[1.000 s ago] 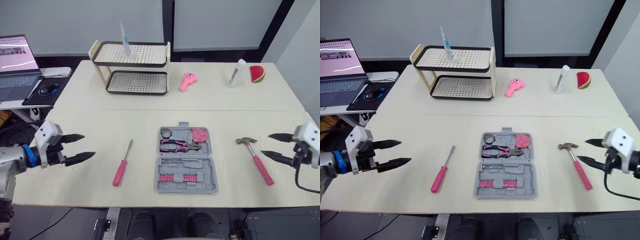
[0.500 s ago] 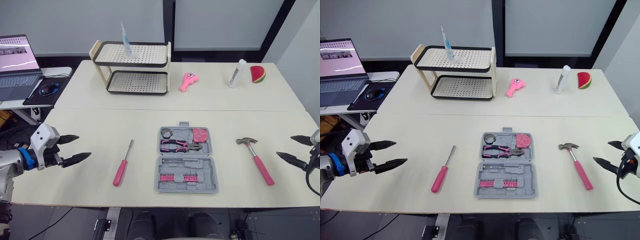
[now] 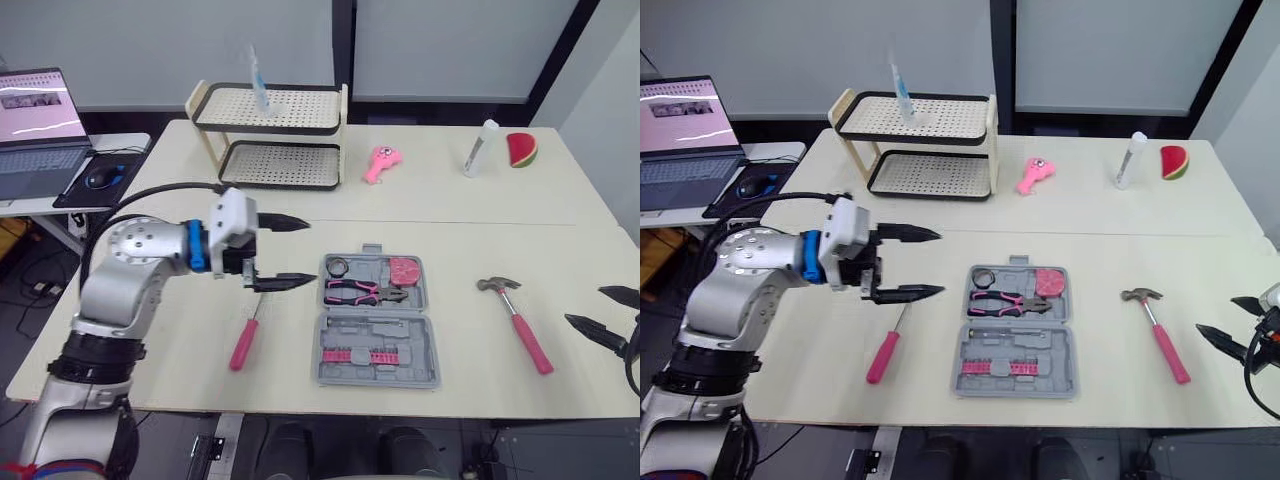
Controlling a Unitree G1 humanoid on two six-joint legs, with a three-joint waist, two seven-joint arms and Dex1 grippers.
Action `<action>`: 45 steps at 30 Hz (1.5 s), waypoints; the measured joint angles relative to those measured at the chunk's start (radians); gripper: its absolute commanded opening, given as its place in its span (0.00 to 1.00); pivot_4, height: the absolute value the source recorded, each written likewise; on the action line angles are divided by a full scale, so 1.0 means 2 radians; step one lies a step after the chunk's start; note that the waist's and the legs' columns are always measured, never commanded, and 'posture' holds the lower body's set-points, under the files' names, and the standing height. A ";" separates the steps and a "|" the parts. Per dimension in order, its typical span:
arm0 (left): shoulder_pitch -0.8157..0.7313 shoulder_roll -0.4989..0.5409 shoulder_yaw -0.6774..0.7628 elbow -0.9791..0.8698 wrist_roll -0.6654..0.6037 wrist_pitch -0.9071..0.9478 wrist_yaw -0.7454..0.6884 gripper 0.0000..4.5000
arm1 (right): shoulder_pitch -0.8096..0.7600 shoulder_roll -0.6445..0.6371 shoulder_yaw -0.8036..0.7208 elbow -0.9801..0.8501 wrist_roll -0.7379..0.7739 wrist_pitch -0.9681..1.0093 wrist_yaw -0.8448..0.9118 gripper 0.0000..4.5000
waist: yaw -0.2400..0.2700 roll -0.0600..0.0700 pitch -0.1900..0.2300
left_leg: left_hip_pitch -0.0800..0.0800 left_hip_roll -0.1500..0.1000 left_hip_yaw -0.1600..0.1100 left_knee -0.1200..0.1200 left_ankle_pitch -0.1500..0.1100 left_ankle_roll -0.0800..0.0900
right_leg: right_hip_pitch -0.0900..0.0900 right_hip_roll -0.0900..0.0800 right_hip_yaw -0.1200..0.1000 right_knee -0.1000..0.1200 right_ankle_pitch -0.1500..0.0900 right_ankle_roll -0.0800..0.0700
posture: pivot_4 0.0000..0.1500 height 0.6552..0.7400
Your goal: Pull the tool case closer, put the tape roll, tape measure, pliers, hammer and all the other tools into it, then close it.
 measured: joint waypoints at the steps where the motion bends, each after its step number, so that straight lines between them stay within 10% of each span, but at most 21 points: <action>1: -0.003 -0.008 -0.010 -0.008 -0.002 0.000 -0.002 1.00 | 0.002 0.002 -0.001 -0.008 0.001 0.006 -0.002 0.99 | -0.001 0.000 0.000 | 0.000 0.000 0.000 0.000 0.000 0.000 | 0.000 0.000 0.000 0.000 0.000 0.000 | 1.00 1.00; 31: 0.048 -0.018 -0.043 -0.077 0.007 0.010 0.022 1.00 | -0.220 0.107 0.213 0.161 -0.071 0.105 -0.175 0.99 | 0.001 0.000 0.000 | -0.001 0.000 0.000 0.002 0.000 -0.001 | -0.001 0.003 0.009 0.000 0.000 0.000 | 1.00 1.00; 38: 0.045 -0.018 -0.043 -0.076 0.009 0.010 0.023 1.00 | -0.239 0.122 0.219 0.178 -0.085 0.090 -0.188 0.56 | -0.002 0.000 0.000 | 0.000 0.001 0.000 0.002 0.000 -0.001 | -0.001 0.003 0.009 0.000 0.000 0.000 | 1.00 1.00; 45: 0.042 -0.018 -0.043 -0.076 0.011 0.009 0.023 1.00 | -0.233 0.126 0.220 0.158 -0.083 0.106 -0.187 0.34 | -0.002 0.000 0.000 | -0.001 0.001 0.000 0.002 0.000 -0.001 | -0.001 0.003 0.009 0.000 0.000 0.000 | 1.00 1.00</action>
